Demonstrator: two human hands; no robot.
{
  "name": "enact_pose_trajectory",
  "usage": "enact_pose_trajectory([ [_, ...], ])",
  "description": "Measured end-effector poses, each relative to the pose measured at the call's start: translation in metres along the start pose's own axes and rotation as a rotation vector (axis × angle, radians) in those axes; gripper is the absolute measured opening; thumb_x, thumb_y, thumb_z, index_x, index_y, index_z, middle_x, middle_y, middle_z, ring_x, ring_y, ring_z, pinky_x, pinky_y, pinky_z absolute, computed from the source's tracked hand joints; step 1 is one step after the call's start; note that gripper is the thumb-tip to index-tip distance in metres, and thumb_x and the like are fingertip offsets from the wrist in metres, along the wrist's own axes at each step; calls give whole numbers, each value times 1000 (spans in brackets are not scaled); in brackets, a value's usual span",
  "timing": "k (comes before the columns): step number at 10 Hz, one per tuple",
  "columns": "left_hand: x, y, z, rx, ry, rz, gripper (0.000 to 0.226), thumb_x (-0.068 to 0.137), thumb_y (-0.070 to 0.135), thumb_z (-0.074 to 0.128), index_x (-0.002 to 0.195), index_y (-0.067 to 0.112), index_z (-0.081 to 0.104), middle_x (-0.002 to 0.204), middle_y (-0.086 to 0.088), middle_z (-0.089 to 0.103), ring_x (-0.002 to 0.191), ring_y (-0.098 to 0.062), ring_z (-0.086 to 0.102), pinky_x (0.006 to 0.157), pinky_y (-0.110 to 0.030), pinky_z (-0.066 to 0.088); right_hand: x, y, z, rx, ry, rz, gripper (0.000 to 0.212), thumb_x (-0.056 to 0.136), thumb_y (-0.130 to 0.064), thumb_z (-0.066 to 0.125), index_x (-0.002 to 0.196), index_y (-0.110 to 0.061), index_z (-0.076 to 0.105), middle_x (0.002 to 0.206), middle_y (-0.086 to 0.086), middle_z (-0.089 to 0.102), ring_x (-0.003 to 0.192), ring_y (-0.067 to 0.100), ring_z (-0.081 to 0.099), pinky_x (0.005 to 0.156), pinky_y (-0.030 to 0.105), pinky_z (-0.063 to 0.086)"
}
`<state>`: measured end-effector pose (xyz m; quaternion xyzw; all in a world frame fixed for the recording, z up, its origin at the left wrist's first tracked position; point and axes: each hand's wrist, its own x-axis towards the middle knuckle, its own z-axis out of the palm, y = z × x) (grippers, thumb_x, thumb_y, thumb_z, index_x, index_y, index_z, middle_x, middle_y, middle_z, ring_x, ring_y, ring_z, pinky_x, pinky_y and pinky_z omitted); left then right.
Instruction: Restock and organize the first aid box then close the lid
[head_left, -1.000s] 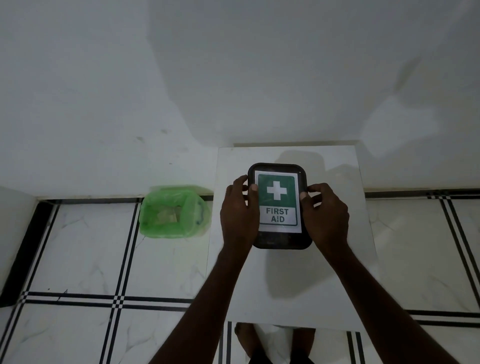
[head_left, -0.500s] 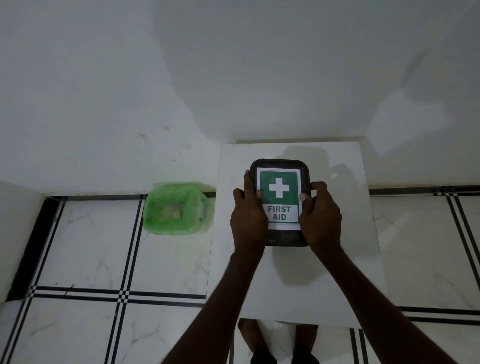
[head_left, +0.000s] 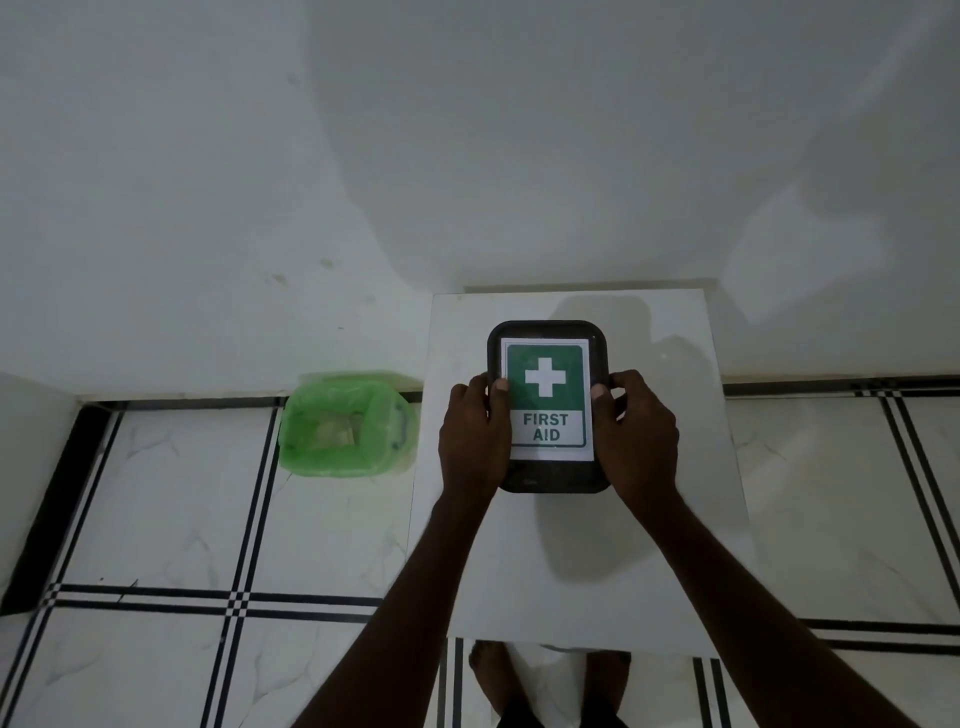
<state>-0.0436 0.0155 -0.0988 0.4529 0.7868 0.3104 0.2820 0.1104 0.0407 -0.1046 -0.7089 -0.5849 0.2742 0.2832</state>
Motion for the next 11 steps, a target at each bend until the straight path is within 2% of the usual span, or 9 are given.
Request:
enact_pose_trajectory([
  [2, 0, 9, 5, -45, -33, -20, 35, 103, 37, 40, 113, 13, 62, 100, -6, 58, 90, -18, 57, 81, -33, 46, 9, 1, -9, 23, 5, 61, 27, 96, -30, 55, 106, -7, 59, 97, 12, 72, 74, 16, 59, 52, 15, 37],
  [4, 18, 27, 21, -34, -57, 2, 39, 104, 38, 37, 116, 11, 61, 105, -9, 59, 89, -15, 54, 79, -28, 41, 33, 5, -16, 21, 47, 69, 26, 96, -30, 53, 107, -7, 59, 95, 12, 72, 78, 21, 64, 52, 13, 32],
  [5, 30, 33, 23, -42, -68, 6, 40, 104, 39, 37, 114, 9, 61, 105, -10, 58, 88, -16, 53, 77, -28, 40, 47, 2, -16, 2, 45, 54, 28, 97, -30, 52, 109, -5, 59, 98, 13, 71, 76, 19, 61, 51, 13, 30],
  [6, 40, 38, 22, -56, -92, 9, 42, 104, 40, 36, 119, 9, 61, 107, -10, 59, 89, -16, 53, 78, -30, 43, 57, 0, -17, -8, 36, 61, 31, 97, -33, 50, 108, -5, 59, 98, 13, 71, 78, 22, 63, 53, 21, 38],
  [7, 39, 41, 17, -63, -108, 13, 45, 103, 41, 36, 129, 11, 58, 114, -11, 60, 99, -19, 56, 81, -28, 39, 59, -2, -23, -32, 15, 77, 37, 97, -41, 48, 108, -8, 59, 98, 13, 71, 84, 28, 67, 67, 31, 50],
  [8, 31, 43, 8, 0, -86, 0, 53, 101, 46, 37, 140, 12, 49, 124, -10, 59, 114, -25, 58, 89, -31, 42, 56, -9, -36, -77, 9, 62, 39, 94, -43, 50, 113, -10, 58, 101, 11, 71, 86, 28, 67, 74, 36, 55],
  [9, 21, 49, -7, 70, -37, 42, 57, 98, 49, 40, 143, 14, 44, 128, -10, 58, 117, -28, 57, 100, -46, 47, 53, -19, -58, -120, 68, -45, 36, 93, -38, 54, 114, -10, 57, 104, 12, 68, 94, 30, 65, 76, 35, 50],
  [10, 12, 68, -35, 128, -5, 137, 52, 99, 44, 46, 141, 13, 47, 125, -10, 59, 115, -29, 56, 96, -46, 48, 49, -46, -89, -137, 104, -173, 32, 93, -34, 54, 113, -10, 57, 106, 13, 65, 98, 30, 63, 76, 33, 46],
  [11, 3, 96, -68, 152, 77, 250, 46, 98, 39, 50, 137, 15, 52, 123, -8, 60, 116, -26, 54, 95, -42, 47, 38, -76, -119, -95, 120, -308, 32, 92, -34, 53, 113, -11, 57, 106, 11, 65, 98, 29, 63, 78, 36, 51],
])
